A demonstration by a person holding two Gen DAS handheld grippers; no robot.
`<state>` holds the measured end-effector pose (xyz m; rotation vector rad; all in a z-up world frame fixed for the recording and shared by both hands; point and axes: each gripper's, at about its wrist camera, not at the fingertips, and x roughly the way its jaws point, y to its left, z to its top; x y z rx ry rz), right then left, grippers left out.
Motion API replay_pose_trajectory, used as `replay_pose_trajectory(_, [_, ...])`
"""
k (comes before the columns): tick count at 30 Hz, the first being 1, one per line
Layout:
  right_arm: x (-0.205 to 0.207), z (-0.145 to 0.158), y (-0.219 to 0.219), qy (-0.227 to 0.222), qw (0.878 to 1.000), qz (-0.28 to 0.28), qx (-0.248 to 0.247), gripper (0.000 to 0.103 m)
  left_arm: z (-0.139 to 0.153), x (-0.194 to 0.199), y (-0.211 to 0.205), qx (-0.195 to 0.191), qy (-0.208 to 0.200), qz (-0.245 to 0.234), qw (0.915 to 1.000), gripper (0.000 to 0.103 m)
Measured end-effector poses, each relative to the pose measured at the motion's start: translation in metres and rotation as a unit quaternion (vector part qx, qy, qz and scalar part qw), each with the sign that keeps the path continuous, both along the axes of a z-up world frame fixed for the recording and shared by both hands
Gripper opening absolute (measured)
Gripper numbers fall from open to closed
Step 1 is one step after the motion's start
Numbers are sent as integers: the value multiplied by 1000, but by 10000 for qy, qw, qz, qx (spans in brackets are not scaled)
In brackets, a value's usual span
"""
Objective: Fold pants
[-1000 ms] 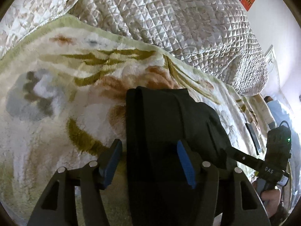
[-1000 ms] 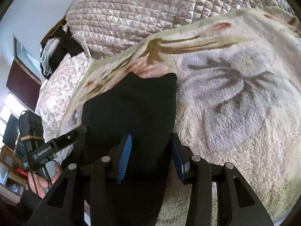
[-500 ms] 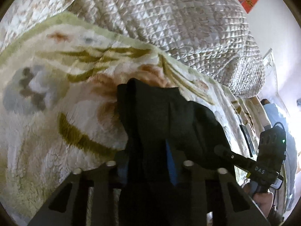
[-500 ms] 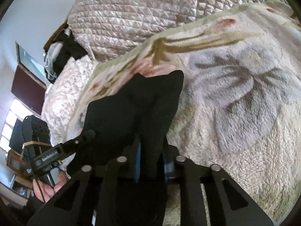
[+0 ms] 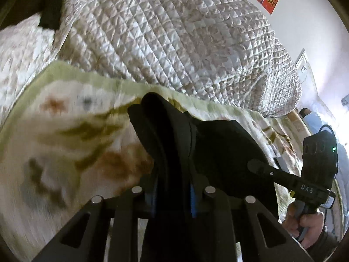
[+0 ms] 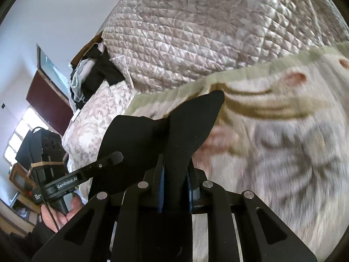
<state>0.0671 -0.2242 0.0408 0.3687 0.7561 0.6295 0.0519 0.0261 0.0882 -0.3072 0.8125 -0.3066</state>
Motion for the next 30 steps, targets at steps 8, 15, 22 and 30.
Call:
replay_pose_trajectory(8, [66,-23,10,243,9993,-83,-283,19,-27,63,6,293,108,124,9994,27])
replay_pose_trajectory(15, [62,-35,-6,55,9908,-653,-1183,25,-51,63,31,494,548,804,9940,39])
replay_pose_trajectory(22, [13,-16,17,-479,9887,-313,-1387,25,-29,17,9,623,-30,487,9969,36])
replay_pose_trajectory(30, [-9,-53,49,-443,9709,60,-2354,24,-55,-6,-24,1295,18,-49,9916,39])
